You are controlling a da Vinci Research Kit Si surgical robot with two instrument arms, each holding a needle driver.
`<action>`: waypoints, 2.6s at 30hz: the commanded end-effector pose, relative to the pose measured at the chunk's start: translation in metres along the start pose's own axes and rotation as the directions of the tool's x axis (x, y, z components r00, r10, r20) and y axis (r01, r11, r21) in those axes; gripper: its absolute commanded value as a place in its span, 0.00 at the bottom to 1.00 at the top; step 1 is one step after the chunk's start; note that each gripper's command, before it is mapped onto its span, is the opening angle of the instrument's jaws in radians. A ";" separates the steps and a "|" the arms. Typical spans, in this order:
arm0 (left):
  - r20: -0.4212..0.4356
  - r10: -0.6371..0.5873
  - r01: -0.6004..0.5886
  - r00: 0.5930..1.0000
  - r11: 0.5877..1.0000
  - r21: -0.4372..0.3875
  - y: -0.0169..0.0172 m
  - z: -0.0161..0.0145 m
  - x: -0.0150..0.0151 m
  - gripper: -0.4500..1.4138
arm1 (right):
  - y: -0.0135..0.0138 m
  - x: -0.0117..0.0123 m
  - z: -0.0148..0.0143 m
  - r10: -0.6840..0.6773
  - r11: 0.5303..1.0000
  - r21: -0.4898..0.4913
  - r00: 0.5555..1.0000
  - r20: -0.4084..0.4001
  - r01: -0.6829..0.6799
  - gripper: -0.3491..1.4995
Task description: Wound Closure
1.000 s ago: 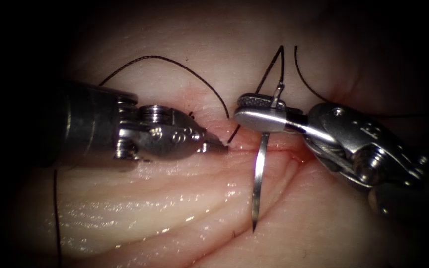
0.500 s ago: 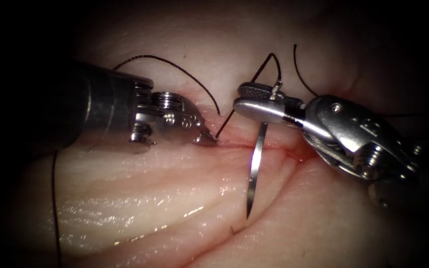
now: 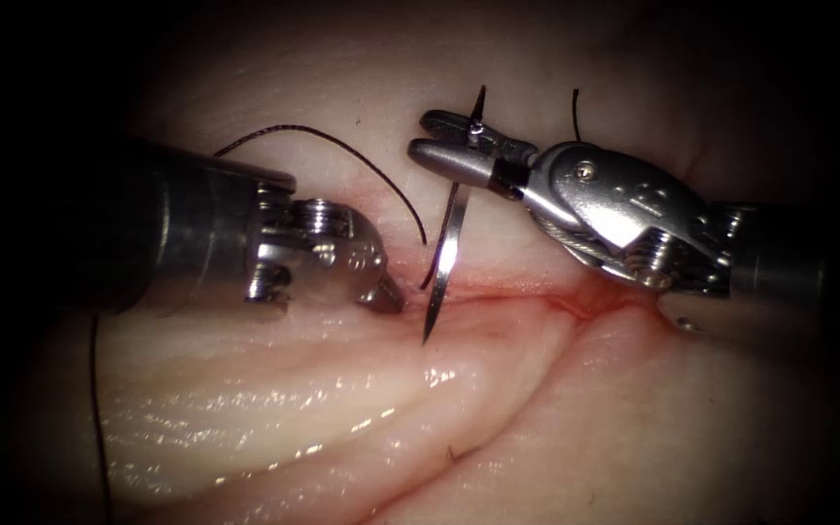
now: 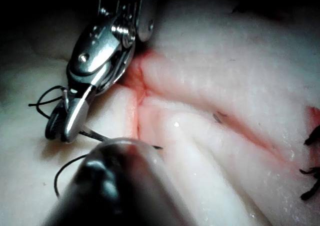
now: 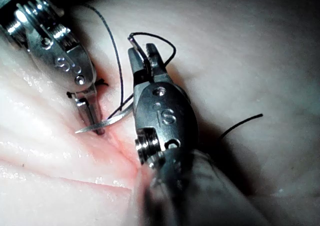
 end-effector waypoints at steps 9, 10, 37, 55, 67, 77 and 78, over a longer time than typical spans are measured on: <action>-0.035 -0.012 0.012 0.999 1.000 0.005 0.0004 -0.0010 0.0015 0.21 | 0.0001 -0.0015 0.0011 -0.166 0.986 -0.016 0.986 0.000 0.166 0.00; -0.038 -0.012 0.012 0.999 1.000 0.006 0.0005 -0.0010 0.0016 0.21 | 0.0001 -0.0015 0.0012 -0.183 0.983 -0.020 0.983 0.002 0.183 0.00; -0.250 -0.038 0.083 0.968 0.981 0.173 0.0049 -0.0052 0.0030 0.14 | -0.0010 -0.0030 0.0017 -0.264 0.964 -0.015 0.964 0.018 0.264 0.00; -0.279 -0.030 0.105 0.960 0.961 0.255 0.0068 -0.0010 0.0023 0.06 | 0.0000 -0.0012 0.0015 -0.243 0.970 0.000 0.969 0.033 0.243 0.00; -0.297 -0.033 0.113 0.954 0.959 0.259 0.0068 -0.0015 0.0024 0.04 | -0.0006 -0.0017 0.0013 -0.239 0.970 0.062 0.970 0.050 0.236 0.00; -0.307 -0.032 0.116 0.951 0.958 0.261 0.0064 -0.0018 0.0022 0.04 | -0.0008 -0.0014 0.0012 -0.240 0.968 0.087 0.969 0.057 0.234 0.00; -0.307 -0.032 0.116 0.951 0.958 0.261 0.0064 -0.0018 0.0022 0.04 | -0.0008 -0.0013 0.0013 -0.240 0.968 0.091 0.969 0.061 0.234 0.00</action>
